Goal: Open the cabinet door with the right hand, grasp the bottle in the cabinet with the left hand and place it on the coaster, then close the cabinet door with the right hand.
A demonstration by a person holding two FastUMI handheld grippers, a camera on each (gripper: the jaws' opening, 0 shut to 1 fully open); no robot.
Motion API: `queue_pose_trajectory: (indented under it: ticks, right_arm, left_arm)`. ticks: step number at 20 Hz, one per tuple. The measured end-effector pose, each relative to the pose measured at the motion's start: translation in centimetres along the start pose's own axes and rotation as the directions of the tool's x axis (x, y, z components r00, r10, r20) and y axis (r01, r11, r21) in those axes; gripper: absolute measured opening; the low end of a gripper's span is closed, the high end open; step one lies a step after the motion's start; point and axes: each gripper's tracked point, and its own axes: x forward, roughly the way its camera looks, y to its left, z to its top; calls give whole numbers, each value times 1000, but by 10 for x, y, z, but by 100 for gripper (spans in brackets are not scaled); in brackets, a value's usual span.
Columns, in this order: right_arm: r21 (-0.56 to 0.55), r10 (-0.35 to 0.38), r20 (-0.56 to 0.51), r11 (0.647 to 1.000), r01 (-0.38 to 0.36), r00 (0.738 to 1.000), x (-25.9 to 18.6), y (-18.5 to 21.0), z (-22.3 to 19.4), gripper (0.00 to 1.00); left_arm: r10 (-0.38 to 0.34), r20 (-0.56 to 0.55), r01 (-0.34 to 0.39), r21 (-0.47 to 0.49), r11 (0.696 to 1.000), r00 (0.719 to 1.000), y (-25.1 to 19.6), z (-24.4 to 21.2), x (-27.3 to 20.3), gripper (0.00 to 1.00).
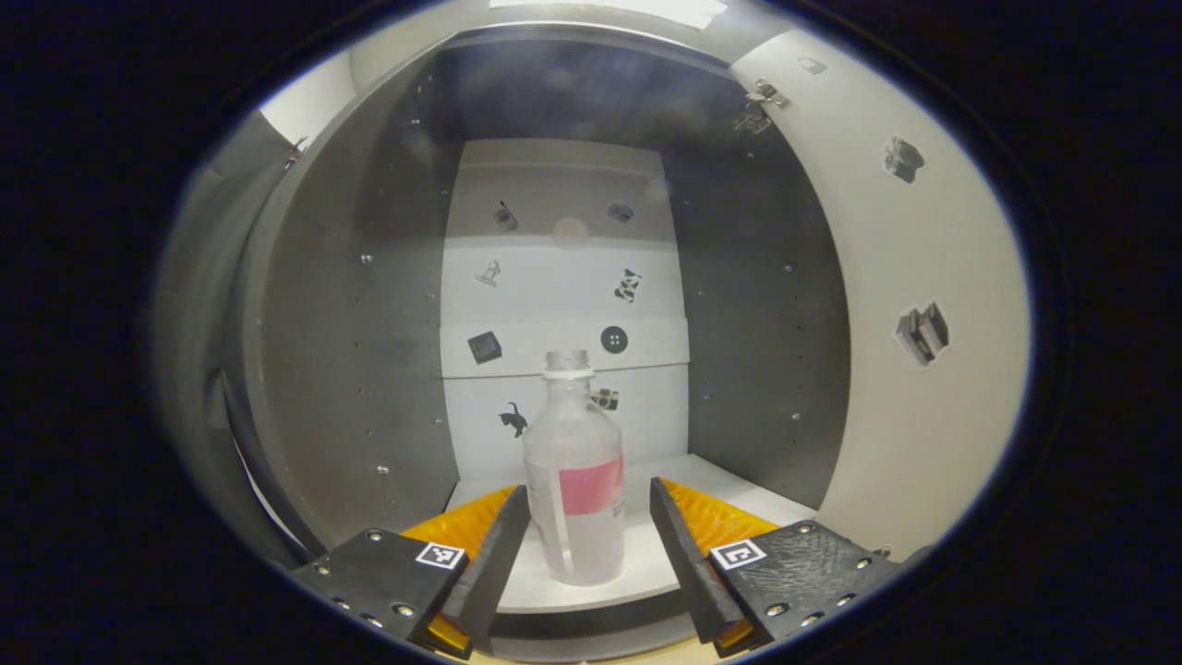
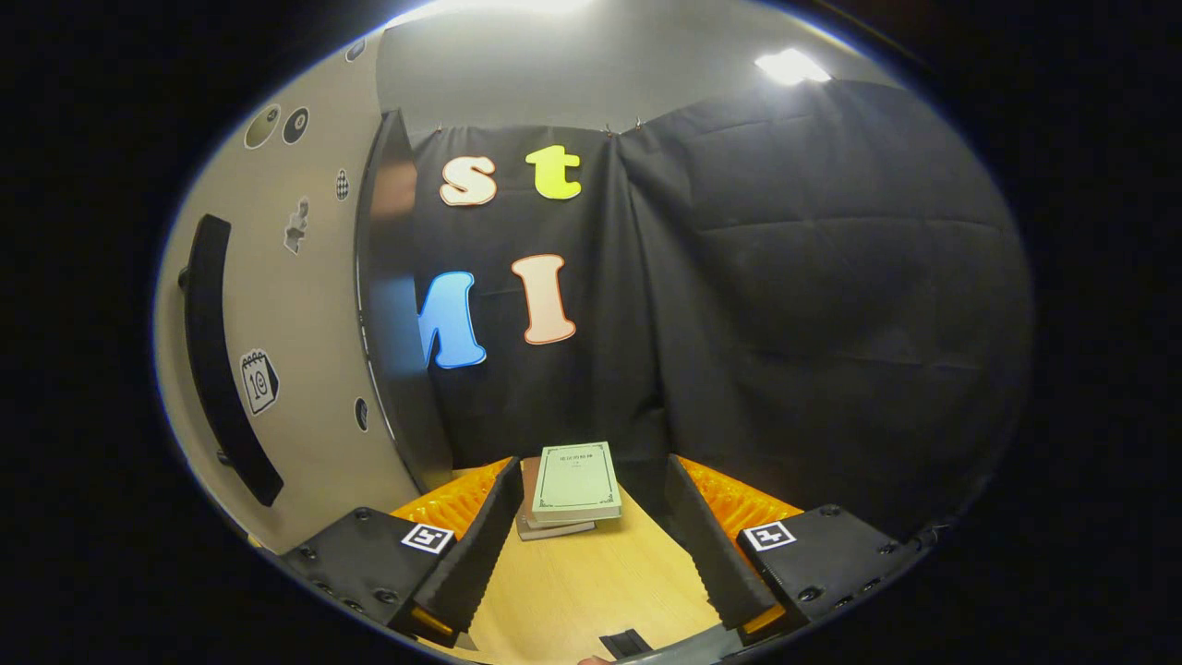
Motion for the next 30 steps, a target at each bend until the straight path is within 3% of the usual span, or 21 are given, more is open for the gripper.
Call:
queue_pose_trajectory:
  ticks: [4,8,12,21,30]
  right_arm:
    - [10,-22,-15,1000,22,1000,6,4,-6,98]
    - [2,-19,-22,1000,19,1000,9,8,-8,98]
    - [-12,0,-16,1000,-1,1000,7,12,-6,98]
    - [-2,89,-22,996,-89,996,6,10,-5,98]
    - [5,170,-24,985,-170,985,10,9,-9,98]
  left_arm:
    - [-6,-23,6,-9,1000,1000,8,-12,20,83]
    - [-18,-26,18,-14,1000,999,10,-15,27,81]
    - [-11,-22,10,-40,999,1000,15,-11,13,72]
    - [40,64,-35,-73,997,997,29,16,-56,72]
    - [150,109,-139,-104,985,983,57,8,-148,72]
